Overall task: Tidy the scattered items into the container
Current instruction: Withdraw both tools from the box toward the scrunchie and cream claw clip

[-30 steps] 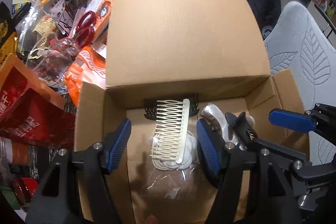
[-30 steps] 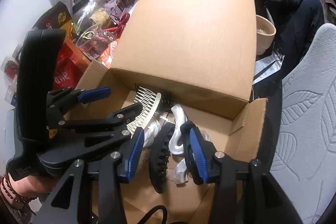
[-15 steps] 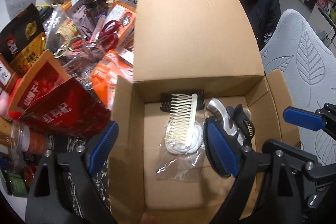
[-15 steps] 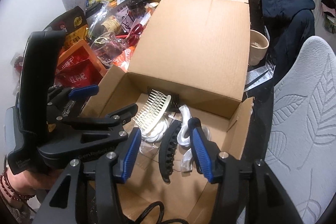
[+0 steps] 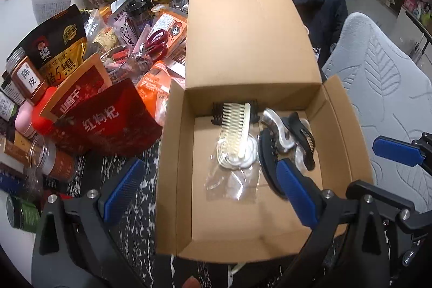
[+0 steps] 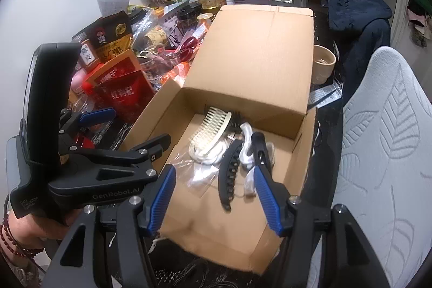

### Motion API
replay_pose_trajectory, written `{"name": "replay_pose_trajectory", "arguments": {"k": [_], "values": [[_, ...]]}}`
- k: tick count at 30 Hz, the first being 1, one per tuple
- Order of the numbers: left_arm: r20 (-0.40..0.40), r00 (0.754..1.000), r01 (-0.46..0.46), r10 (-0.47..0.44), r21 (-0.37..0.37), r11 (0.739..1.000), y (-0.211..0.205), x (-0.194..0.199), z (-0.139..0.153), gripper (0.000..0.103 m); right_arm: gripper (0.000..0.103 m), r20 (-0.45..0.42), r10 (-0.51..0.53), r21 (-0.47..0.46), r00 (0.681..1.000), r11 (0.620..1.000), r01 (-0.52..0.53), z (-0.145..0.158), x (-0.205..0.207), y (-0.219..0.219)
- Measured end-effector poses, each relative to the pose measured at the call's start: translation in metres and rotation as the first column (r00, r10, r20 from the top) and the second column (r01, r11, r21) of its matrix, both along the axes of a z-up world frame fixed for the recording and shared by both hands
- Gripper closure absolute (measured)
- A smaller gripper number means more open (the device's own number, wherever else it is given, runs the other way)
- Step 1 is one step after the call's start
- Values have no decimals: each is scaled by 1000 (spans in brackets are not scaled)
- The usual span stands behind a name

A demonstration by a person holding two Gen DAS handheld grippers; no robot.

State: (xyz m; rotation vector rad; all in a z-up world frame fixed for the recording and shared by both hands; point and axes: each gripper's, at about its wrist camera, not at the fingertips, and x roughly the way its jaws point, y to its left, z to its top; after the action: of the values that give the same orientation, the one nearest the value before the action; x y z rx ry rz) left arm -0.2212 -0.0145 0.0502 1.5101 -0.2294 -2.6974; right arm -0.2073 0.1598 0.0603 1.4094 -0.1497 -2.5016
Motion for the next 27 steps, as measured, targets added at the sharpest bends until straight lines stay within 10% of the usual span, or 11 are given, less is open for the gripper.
{"name": "replay_pose_trajectory", "arguments": {"k": [27], "values": [[13,1000,11,-11,54,998,14,126,-16,0,24,31,0,13,1000,1000,-1,-8,127,-5]]}}
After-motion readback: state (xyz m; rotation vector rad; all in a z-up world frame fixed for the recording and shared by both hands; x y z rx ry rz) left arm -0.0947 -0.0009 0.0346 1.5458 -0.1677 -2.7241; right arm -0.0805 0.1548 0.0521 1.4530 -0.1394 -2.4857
